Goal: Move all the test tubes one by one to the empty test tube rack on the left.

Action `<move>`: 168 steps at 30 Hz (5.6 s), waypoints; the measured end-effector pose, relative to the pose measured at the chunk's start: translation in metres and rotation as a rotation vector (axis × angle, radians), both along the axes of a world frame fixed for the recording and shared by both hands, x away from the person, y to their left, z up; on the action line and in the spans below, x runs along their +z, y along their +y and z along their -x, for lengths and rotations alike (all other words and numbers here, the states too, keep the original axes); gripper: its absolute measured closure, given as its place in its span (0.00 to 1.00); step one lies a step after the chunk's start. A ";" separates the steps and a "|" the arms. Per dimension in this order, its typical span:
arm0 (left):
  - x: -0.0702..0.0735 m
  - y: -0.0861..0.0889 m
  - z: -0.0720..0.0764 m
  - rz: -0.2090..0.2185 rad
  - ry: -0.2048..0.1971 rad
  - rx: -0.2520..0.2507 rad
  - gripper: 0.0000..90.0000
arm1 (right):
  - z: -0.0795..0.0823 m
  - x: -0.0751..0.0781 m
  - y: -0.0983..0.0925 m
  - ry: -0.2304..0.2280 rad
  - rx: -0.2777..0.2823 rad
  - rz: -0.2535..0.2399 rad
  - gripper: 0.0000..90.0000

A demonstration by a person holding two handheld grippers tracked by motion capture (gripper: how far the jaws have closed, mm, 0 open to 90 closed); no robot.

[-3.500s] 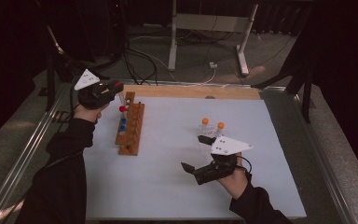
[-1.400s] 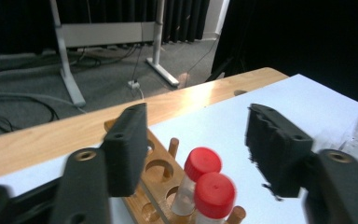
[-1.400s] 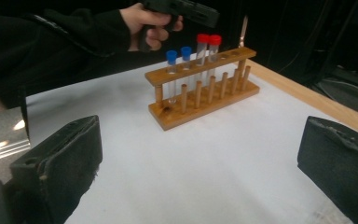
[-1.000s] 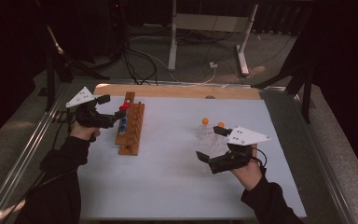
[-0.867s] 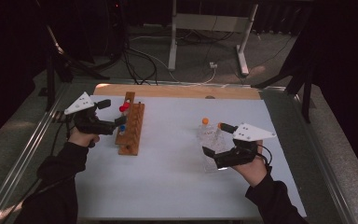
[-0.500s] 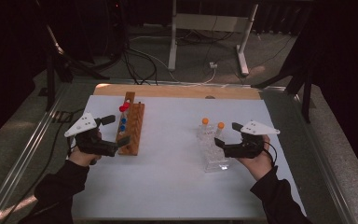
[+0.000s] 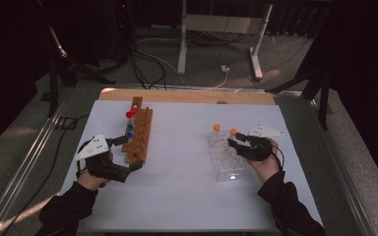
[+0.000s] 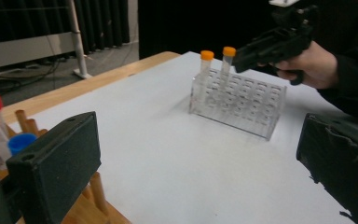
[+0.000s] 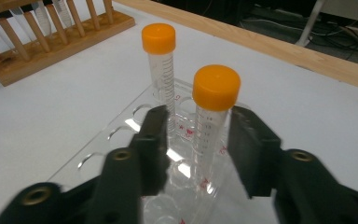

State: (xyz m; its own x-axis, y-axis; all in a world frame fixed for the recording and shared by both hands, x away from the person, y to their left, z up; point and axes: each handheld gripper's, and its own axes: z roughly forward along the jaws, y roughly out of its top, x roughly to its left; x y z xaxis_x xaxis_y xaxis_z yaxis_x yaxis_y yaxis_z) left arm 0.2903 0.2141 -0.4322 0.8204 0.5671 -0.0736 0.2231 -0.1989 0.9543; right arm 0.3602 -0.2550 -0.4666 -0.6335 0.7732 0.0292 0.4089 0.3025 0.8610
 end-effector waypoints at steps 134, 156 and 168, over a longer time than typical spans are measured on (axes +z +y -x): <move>0.092 -0.016 -0.103 0.016 -0.104 0.133 0.80 | 0.091 0.071 0.083 -0.204 0.293 -0.146 0.00; 0.056 0.017 -0.159 0.023 -0.057 0.357 0.80 | 0.093 0.071 0.083 -0.209 0.307 -0.143 0.00; 0.040 0.023 -0.168 0.023 -0.013 0.390 0.80 | 0.093 0.072 0.082 -0.207 0.312 -0.144 0.00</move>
State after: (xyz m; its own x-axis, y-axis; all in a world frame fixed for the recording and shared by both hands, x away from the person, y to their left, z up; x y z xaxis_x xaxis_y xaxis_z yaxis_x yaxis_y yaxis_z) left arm 0.4584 0.2372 -0.3918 0.5446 0.8348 -0.0809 0.2653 -0.0800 0.9608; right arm 0.2670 -0.1732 -0.3948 -0.8410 0.5403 -0.0296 0.1303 0.2553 0.9581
